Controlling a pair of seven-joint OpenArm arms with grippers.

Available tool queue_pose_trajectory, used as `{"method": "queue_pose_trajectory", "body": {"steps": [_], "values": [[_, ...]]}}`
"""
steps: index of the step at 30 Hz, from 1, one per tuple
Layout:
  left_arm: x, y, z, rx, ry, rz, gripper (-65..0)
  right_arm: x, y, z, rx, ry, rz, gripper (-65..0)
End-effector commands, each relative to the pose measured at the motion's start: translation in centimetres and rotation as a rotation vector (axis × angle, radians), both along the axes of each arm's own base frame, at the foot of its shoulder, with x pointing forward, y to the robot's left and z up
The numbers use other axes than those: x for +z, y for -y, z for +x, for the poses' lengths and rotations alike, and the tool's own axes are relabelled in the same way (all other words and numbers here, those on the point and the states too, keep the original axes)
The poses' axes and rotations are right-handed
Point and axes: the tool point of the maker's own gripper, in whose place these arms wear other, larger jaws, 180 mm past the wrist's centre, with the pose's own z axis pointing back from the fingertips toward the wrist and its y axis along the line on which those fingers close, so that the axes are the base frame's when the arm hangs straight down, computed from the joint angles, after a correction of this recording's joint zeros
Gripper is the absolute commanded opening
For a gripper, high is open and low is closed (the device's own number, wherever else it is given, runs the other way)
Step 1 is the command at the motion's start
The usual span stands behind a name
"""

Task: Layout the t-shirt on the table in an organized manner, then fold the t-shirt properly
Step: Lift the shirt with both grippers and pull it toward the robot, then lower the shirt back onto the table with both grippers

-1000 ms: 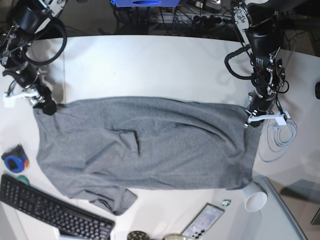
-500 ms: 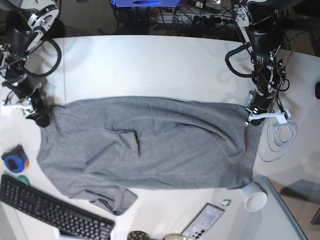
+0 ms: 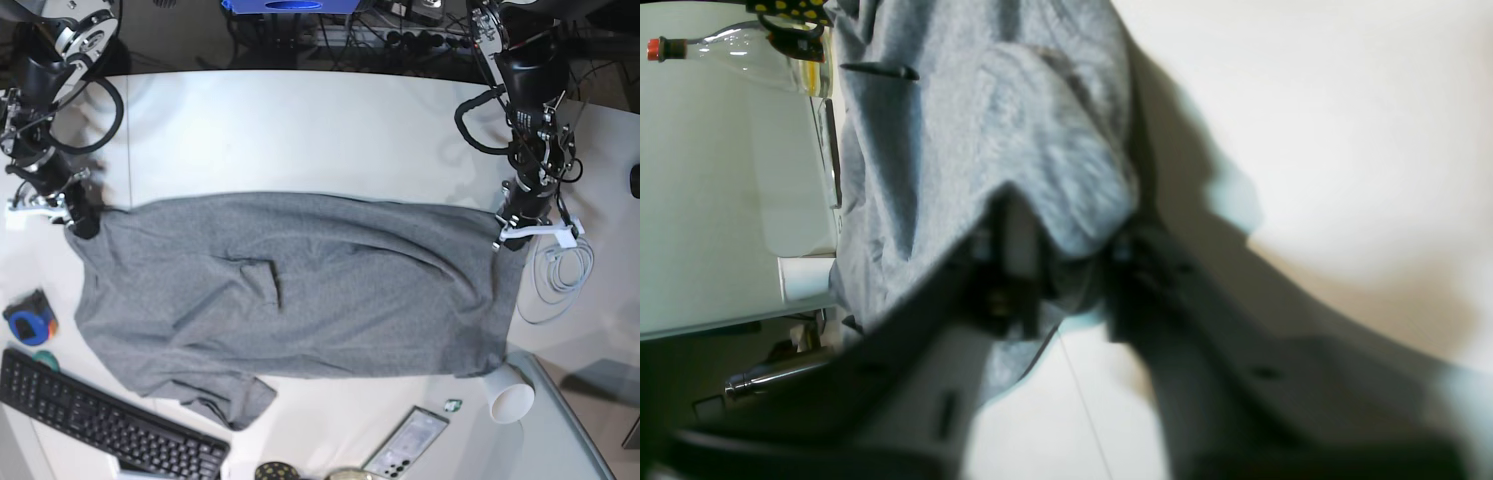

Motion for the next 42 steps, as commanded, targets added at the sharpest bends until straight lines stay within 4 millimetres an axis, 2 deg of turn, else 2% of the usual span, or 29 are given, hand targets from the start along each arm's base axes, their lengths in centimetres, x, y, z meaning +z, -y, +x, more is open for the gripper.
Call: {"method": "queue_pose_trajectory", "body": {"steps": [1,3,7,9,11,14,16,19,22,26,28,32,37,40,42], "values": [[0.3,-0.9,0.0,0.01,-0.012,0.019,-65.0,1.0,0.9,1.0,-0.014,0.03,-0.011,-62.0],[0.3,-1.1,0.0,0.01,-0.012,0.022,-65.0,1.1,1.2,1.0,-0.013,0.032,-0.016,-64.8],[0.6,-2.0,-0.4,0.009,-0.016,0.045,-65.0,1.5,2.5,0.9,-0.011,0.029,-0.042,-64.5],[1.7,-2.3,0.0,0.004,0.009,0.065,-65.0,2.2,3.7,0.8,0.006,0.027,-0.074,-64.5],[2.4,-2.3,-0.2,-0.018,0.011,0.08,-65.0,2.6,3.5,0.4,0.064,0.003,-0.083,-64.5],[4.8,-1.9,0.6,-0.066,0.038,0.095,-65.0,4.3,3.5,0.3,0.142,-0.003,-0.135,-64.5],[6.3,-1.6,1.0,-0.095,0.053,0.111,-65.0,5.2,2.7,0.4,0.155,-0.016,-0.138,-64.5],[9.3,-0.9,1.9,-0.134,0.092,0.135,-65.0,7.4,2.5,0.8,0.146,-0.027,-0.164,-64.5],[13.2,0.1,3.1,-0.179,0.157,0.173,-65.0,10.8,2.4,1.6,0.168,0.008,-0.229,-64.7],[18.1,0.5,4.2,-0.188,0.216,0.222,-65.0,15.0,2.5,3.7,0.17,0.05,-0.257,-64.7],[21.2,0.9,5.7,-0.201,0.276,0.242,-65.0,16.7,2.4,4.9,0.176,0.07,-0.256,-64.7],[24.3,1.4,8.0,-0.224,0.316,0.234,-65.0,19.9,3.2,7.2,0.165,0.104,-0.241,-64.7],[27.3,1.3,9.7,-0.218,0.38,0.241,-65.0,23.8,5.6,9.0,0.102,0.15,-0.243,-64.7],[28.6,1.3,10.5,-0.215,0.411,0.243,-65.0,25.5,5.9,10.0,0.112,0.176,-0.28,-64.7],[28.6,1.5,11.2,-0.218,0.413,0.228,-65.0,26.5,5.8,10.7,0.136,0.186,-0.313,-64.7]]}}
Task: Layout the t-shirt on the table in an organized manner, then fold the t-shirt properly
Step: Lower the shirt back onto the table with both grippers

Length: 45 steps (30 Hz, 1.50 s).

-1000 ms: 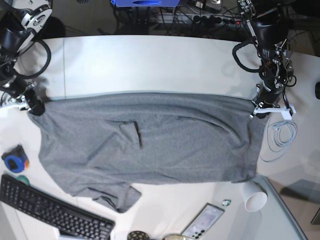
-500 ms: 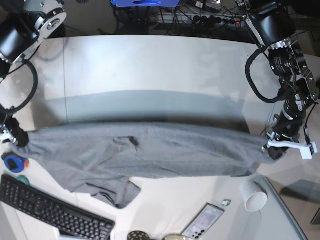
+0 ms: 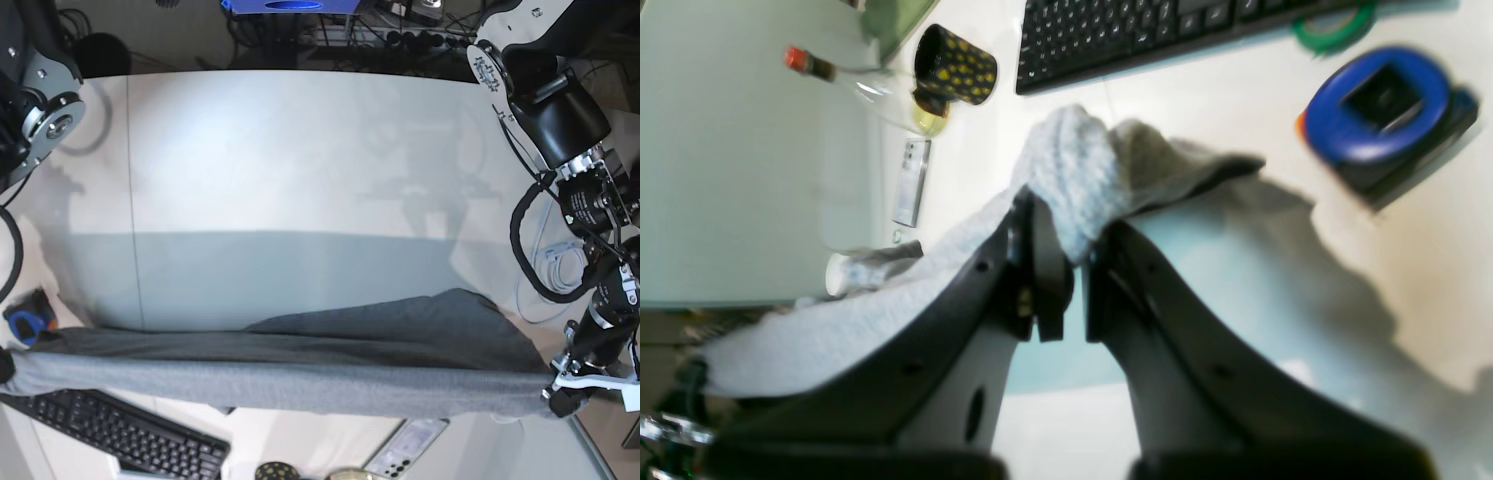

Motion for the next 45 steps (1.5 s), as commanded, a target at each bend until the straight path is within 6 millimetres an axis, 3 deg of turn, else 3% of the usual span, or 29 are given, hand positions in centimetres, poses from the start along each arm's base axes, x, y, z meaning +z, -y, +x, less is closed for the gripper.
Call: {"method": "queue_pose_trajectory", "body": {"steps": [1,7,17,25,28,29,32,35,42,45], "values": [[2.2,-1.0,0.8,0.028,0.062,0.015,-65.0,3.0,1.0,1.3,-0.024,0.083,-0.028,-64.7],[3.6,-1.0,3.6,0.025,0.089,-0.044,-65.0,4.0,0.4,3.8,-0.011,0.119,-0.006,-64.7],[6.4,-0.5,8.3,0.008,0.128,-0.147,-65.0,7.7,2.2,8.4,-0.021,0.203,-0.08,-64.7],[10.4,3.8,10.6,-0.071,0.239,-0.083,-65.0,13.8,4.0,9.5,-0.053,0.324,-0.119,-64.8],[10.9,4.9,10.1,-0.08,0.267,-0.095,-65.0,15.3,4.1,8.9,-0.024,0.373,-0.181,-64.8],[10.0,4.6,9.4,-0.069,0.257,-0.093,-65.0,15.2,4.3,8.4,-0.017,0.373,-0.209,-64.8],[8.1,3.9,7.0,-0.045,0.243,-0.066,-65.0,12.3,4.3,6.6,0.002,0.307,-0.255,-64.8],[4.1,3.7,4.1,-0.036,0.175,-0.032,-65.0,7.9,4.2,3.1,0.004,0.248,-0.242,-64.8],[-7.7,4.0,-4.2,-0.038,-0.088,-0.005,-65.0,-7.1,2.5,-6.8,-0.073,0.004,-0.037,-64.8],[-11.6,3.9,-7.4,-0.015,-0.158,-0.01,-65.0,-11.4,2.1,-10.0,-0.106,-0.085,0.0,-64.8]]}}
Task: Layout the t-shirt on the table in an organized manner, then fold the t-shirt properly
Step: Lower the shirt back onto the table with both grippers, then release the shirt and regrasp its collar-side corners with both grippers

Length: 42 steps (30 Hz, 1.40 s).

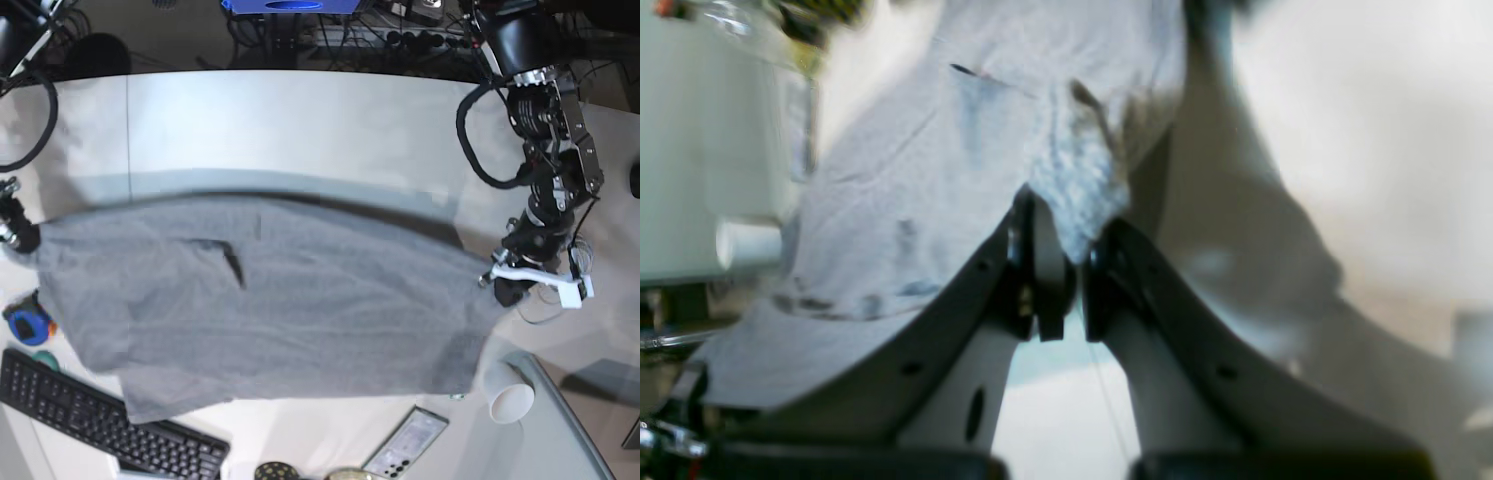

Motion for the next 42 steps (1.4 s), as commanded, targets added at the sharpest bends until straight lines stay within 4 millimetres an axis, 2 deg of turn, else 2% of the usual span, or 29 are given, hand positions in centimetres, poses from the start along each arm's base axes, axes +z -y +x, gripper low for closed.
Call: {"method": "queue_pose_trajectory", "body": {"steps": [1,4,6,9,12,18,24,30,32,36,37,39,42], "values": [[0.4,-0.3,-0.2,0.011,0.032,0.009,-65.0,1.1,1.3,0.3,-0.017,0.05,-0.034,-64.8],[-2.8,-0.8,-3.3,0.038,-0.036,0.01,-65.0,-1.7,0.6,-2.6,0.008,-0.01,-0.02,-64.8],[-4.1,-1.2,-4.9,0.059,-0.054,0.017,-65.0,-3.1,0.2,-4.1,0.002,-0.041,-0.004,-64.8],[-5.4,-1.9,-6.7,0.084,-0.076,0.027,-65.0,-4.4,0.4,-5.8,-0.02,-0.077,0.004,-64.8],[-6.5,-2.2,-7.8,0.094,-0.107,0.027,-65.0,-4.8,0.9,-6.7,-0.039,-0.085,-0.007,-64.8],[-7.0,-2.3,-8.3,0.095,-0.125,0.028,-65.0,-5.2,0.9,-7.2,-0.043,-0.097,-0.006,-64.8],[-7.1,-2.3,-8.3,0.096,-0.126,0.028,-65.0,-7.9,1.2,-8.2,-0.032,-0.209,-0.044,-64.4],[-7.5,-2.4,-8.9,0.097,-0.141,0.029,-65.0,-8.7,1.1,-8.1,-0.064,-0.201,-0.035,-63.6],[-7.5,-2.4,-8.9,0.099,-0.143,0.029,-65.0,-8.7,0.8,-8.2,-0.066,-0.2,-0.029,-59.0],[-8.8,-2.4,-10.1,0.105,-0.182,0.02,-65.0,-8.7,0.8,-8.2,-0.064,-0.202,-0.029,-39.6],[-9.0,-2.8,-10.4,0.119,-0.188,0.018,-62.5,-8.7,0.7,-8.2,-0.063,-0.203,-0.028,-34.8],[-9.3,-4.7,-11.5,0.196,-0.195,0.007,-52.0,-8.7,0.8,-8.3,-0.066,-0.204,-0.029,-27.8],[-9.5,-7.9,-13.9,0.338,-0.198,-0.011,-39.5,-9.0,0.9,-8.9,-0.068,-0.215,-0.029,-22.5]]}}
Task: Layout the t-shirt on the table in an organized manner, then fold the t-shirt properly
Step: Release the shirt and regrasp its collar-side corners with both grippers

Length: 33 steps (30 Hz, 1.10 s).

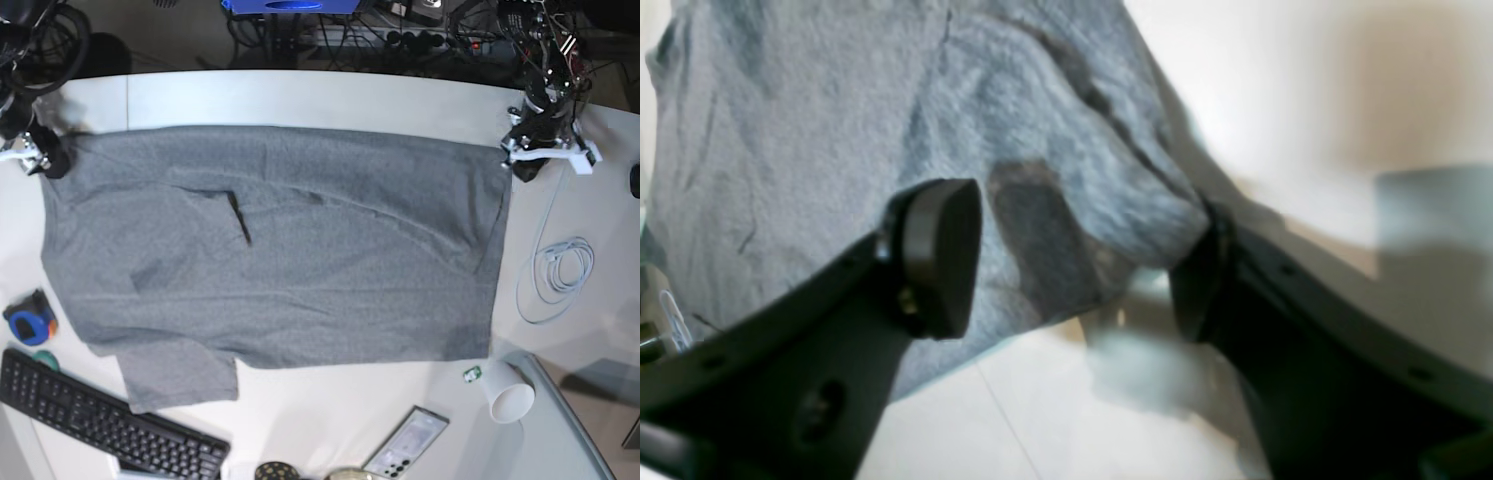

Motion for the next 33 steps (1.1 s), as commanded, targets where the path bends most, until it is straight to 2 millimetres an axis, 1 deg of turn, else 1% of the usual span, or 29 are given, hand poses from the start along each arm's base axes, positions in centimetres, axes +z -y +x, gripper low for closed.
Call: {"method": "queue_pose_trajectory", "body": {"steps": [1,3,5,6,9,14,15,16,18,19,20,21,22,23,24,25,27,28,29,30,31,33], "values": [[1.1,-1.7,-0.1,0.032,0.032,0.032,-35.5,0.8,1.1,0.1,0.005,0.019,-0.03,-21.6],[0.9,-2.9,-1.1,0.073,0.023,0.037,-29.6,0.7,1.1,0.0,0.005,0.016,-0.03,-19.8],[1.1,-4.1,-1.7,0.103,0.021,0.048,-26.8,0.6,1.1,-0.6,0.004,0.006,-0.032,-18.0],[1.4,-4.6,-2.0,0.117,0.025,0.054,-26.5,0.8,1.2,-0.6,0.007,0.01,-0.041,-17.7],[2.7,-6.0,-2.4,0.151,0.048,0.082,-26.8,2.4,1.8,-0.6,0.028,0.037,-0.098,-17.6],[5.8,-6.1,-0.9,0.126,0.113,0.139,-27.3,6.0,3.5,0.3,0.025,0.139,-0.232,-18.0],[6.2,-6.0,-0.6,0.117,0.122,0.145,-29.1,6.6,3.8,0.5,0.028,0.153,-0.252,-18.2],[6.3,-5.4,0.0,0.095,0.128,0.143,-33.4,7.0,4.0,0.6,0.027,0.163,-0.265,-18.2],[6.2,-3.7,1.3,0.031,0.129,0.134,-46.9,7.3,4.0,1.0,0.032,0.18,-0.276,-18.2],[6.1,-2.6,2.1,-0.009,0.131,0.127,-56.8,7.4,4.0,1.2,0.03,0.191,-0.281,-18.3],[5.8,-1.2,3.1,-0.058,0.13,0.116,-65.0,7.7,4.1,1.8,0.027,0.21,-0.288,-18.3],[5.4,0.0,3.8,-0.104,0.124,0.109,-65.0,8.0,3.9,2.4,0.027,0.23,-0.29,-18.6],[4.7,1.5,4.4,-0.153,0.111,0.094,-65.0,8.1,3.4,3.1,0.037,0.248,-0.288,-20.6],[3.9,2.9,4.8,-0.199,0.097,0.078,-65.0,8.0,2.9,3.6,0.053,0.256,-0.293,-24.9],[3.4,4.0,5.4,-0.241,0.088,0.072,-65.0,8.1,2.2,4.3,0.084,0.273,-0.305,-31.1],[3.2,4.6,5.9,-0.267,0.091,0.074,-65.0,8.2,1.5,5.2,0.12,0.291,-0.314,-37.7],[2.1,5.6,6.3,-0.289,0.092,0.069,-65.0,8.1,-0.2,6.5,0.224,0.307,-0.344,-55.5],[1.7,5.4,6.2,-0.294,0.086,0.086,-65.0,7.9,-0.8,7.0,0.268,0.306,-0.356,-63.6],[1.3,5.4,6.1,-0.307,0.076,0.111,-65.0,7.5,-1.1,7.3,0.292,0.295,-0.367,-65.0],[0.9,5.2,5.8,-0.317,0.06,0.142,-65.0,7.0,-1.2,7.6,0.312,0.284,-0.373,-64.2],[0.5,4.9,5.5,-0.324,0.039,0.177,-65.0,6.4,-1.2,7.6,0.324,0.266,-0.375,-62.0],[-0.2,4.5,4.8,-0.354,-0.001,0.24,-65.0,5.0,-1.2,7.3,0.318,0.232,-0.348,-61.7]]}}
